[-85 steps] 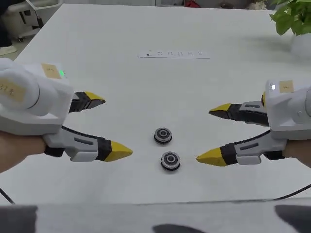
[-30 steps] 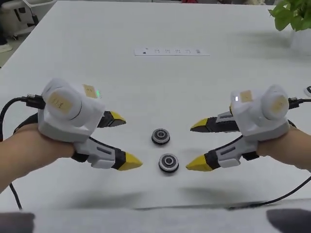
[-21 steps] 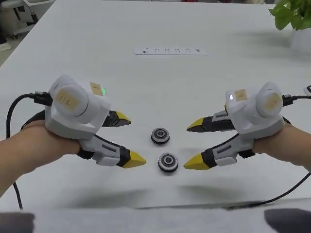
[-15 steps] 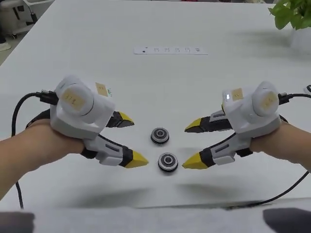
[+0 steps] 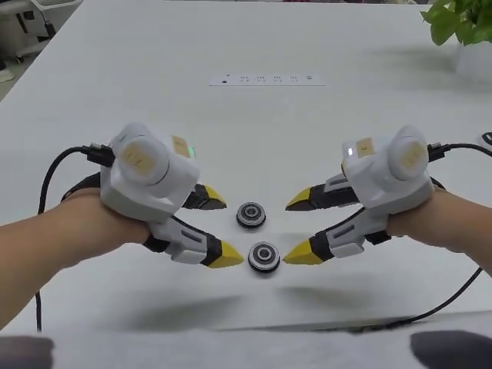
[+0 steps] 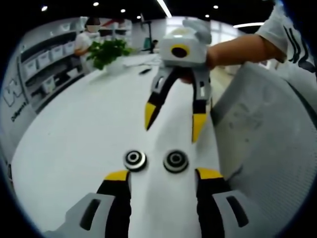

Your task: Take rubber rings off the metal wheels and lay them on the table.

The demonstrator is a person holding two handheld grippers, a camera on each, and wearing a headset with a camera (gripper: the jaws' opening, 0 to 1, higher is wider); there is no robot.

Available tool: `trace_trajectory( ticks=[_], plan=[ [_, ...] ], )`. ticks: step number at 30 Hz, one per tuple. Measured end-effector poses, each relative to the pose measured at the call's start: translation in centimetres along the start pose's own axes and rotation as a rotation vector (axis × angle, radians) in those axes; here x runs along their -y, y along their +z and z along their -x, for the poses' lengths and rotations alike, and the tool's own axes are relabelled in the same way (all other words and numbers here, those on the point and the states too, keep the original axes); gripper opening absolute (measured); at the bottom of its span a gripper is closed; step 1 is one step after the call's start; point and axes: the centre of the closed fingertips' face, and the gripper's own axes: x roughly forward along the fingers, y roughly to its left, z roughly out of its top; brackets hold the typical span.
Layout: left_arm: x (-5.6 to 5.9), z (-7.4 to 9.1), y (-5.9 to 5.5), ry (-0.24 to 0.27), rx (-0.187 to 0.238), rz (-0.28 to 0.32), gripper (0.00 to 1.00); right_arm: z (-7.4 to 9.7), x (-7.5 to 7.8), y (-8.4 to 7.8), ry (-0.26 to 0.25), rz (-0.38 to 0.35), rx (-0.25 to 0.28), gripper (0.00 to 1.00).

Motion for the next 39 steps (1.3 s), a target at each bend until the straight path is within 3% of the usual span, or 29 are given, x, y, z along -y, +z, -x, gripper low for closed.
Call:
trace_trajectory(
  ticks=[9,26,39],
  plan=[
    [0.4,-0.9,-0.4,-0.029,-0.014,0.021,0.47,-0.4,-0.2,-0.5,0.011,0.001,-0.008,0.46],
    [2.4,-3.0,-0.1,-0.094,-0.031,0.005,0.35,-0.8,-0.5,-1.3,0.025,-0.020,-0.016,0.44],
    [2.1,-4.1,-0.3,-0.093,-0.031,0.023,0.26,-1.0,-0.8,-1.2,0.037,-0.045,0.001,0.45]
  ],
)
